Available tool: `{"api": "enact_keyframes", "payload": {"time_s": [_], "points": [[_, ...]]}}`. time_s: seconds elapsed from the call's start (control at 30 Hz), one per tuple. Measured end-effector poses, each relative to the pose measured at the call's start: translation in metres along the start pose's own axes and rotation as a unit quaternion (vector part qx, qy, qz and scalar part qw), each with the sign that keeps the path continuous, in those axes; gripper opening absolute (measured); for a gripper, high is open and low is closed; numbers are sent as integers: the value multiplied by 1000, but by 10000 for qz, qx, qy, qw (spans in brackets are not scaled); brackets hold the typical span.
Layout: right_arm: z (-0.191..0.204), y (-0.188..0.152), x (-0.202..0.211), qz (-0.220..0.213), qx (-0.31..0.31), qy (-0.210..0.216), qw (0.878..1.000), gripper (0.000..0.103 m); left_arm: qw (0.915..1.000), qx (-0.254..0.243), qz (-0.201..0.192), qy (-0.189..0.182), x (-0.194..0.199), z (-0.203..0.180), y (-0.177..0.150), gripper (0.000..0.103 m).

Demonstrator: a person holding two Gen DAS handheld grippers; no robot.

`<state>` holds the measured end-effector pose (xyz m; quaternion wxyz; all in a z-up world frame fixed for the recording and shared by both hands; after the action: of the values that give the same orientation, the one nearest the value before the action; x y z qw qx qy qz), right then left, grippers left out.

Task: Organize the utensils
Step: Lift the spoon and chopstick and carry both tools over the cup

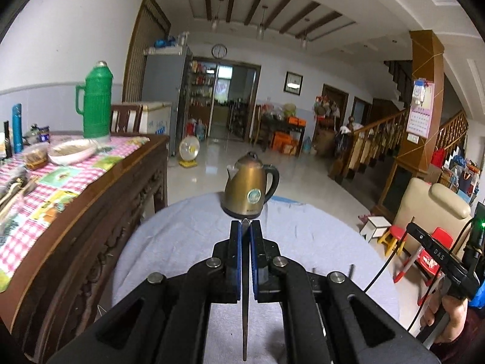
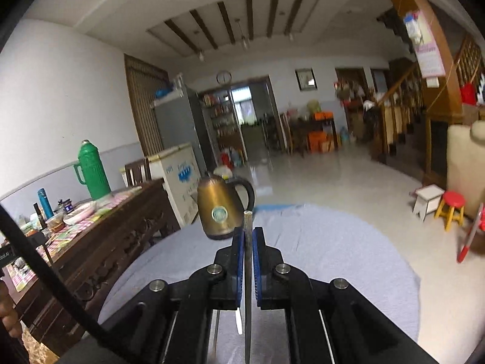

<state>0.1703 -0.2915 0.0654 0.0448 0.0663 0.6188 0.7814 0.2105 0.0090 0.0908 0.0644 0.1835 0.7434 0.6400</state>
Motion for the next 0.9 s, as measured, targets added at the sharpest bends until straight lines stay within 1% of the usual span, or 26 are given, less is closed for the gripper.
{"api": "enact_keyframes", "payload": {"time_s": [0.13,0.27,0.4,0.5,0.57,0.67,0.77,0.9], "points": [[14,15,32,-241,32,114,9996,6,9995,-69,-293,5,31,-11,13,5],[28,28,58,-418,-45,293,9987,6,9991,-70,-389,-136,56,-26,20,5],[39,38,74,-548,-90,472,9973,6,9978,-36,-605,-283,81,-40,35,5],[49,42,82,-620,-103,610,9962,6,9960,58,-753,-471,97,-52,46,5],[58,41,85,-617,-117,714,9955,6,9950,122,-814,-561,101,-59,49,5],[68,32,88,-531,-59,819,9952,6,9947,146,-823,-598,98,-69,46,5],[76,18,85,-384,-1,879,9954,6,9954,179,-746,-565,85,-77,35,5],[77,2,81,-213,-32,904,9957,6,9966,148,-670,-463,68,-84,18,6]]}}
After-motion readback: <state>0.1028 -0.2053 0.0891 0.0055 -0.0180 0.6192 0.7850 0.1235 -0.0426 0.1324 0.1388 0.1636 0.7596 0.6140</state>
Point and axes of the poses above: each gripper's, at about its wrist camera, not at the fingertips, and x roughly against the way its jaws point, z to its left, y to its top, the point moved 9 cm from there along -x, roughly the way its jaws point, and after that the axes turned 14 degrees about -z, right-handed, at the moved point
